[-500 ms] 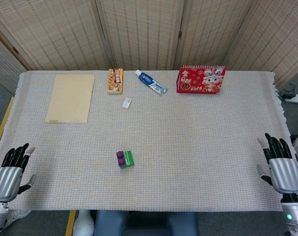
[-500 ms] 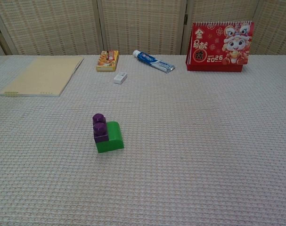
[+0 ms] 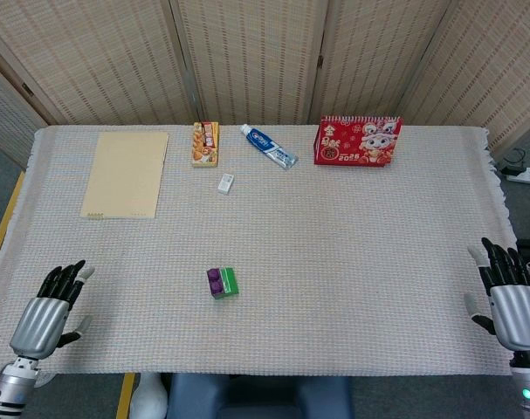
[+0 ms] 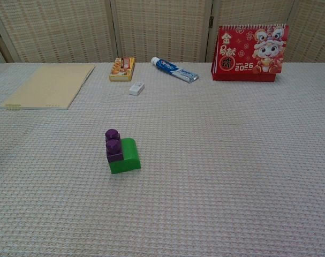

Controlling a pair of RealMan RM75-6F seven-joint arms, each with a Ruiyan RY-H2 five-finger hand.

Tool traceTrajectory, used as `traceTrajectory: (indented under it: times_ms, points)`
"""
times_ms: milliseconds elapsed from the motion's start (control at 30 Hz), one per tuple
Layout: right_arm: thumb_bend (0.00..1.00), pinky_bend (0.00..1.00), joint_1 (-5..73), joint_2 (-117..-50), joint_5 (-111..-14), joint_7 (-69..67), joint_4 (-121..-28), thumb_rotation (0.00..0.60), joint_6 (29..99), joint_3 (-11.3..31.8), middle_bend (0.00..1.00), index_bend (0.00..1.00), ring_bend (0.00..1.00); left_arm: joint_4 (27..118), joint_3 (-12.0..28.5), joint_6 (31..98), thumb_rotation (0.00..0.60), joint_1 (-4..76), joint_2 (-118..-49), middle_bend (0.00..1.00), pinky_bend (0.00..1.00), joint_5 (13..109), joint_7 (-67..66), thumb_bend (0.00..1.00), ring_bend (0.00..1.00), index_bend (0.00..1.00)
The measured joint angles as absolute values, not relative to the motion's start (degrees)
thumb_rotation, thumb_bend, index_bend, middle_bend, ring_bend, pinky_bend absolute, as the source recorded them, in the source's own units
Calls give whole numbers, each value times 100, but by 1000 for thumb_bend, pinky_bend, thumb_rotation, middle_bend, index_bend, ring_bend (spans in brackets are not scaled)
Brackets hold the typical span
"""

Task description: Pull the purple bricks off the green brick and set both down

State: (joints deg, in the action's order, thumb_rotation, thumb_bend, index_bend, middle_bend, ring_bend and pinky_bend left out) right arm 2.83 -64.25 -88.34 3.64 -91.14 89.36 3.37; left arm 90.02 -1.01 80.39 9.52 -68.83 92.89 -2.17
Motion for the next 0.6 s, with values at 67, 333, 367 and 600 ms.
traceTrajectory:
  times_ms: [67, 333, 367, 600]
  points:
    - [458, 0, 276, -6432, -8869, 354, -9110, 600, 8952, 338, 0, 0, 0, 9022, -114, 7907, 600, 1042, -6987, 0, 0, 9314, -43, 393, 0, 0]
    - [458, 0, 361, -6495, -8819, 416, -9056, 600, 8780, 365, 0, 0, 0, 9673, -10, 7498, 600, 1268, -7173, 0, 0, 9004, 121, 359, 0, 73]
    - [458, 0, 376, -6503, -8816, 418, -9050, 600, 8763, 370, 0, 0, 0, 9797, 19, 7450, 600, 1300, -7182, 0, 0, 8946, 114, 346, 0, 77]
    - [458, 0, 428, -6486, -8851, 344, -9053, 600, 8665, 350, 0, 0, 0, 10234, 236, 6878, 600, 1563, -7351, 0, 0, 8086, -401, 290, 0, 97]
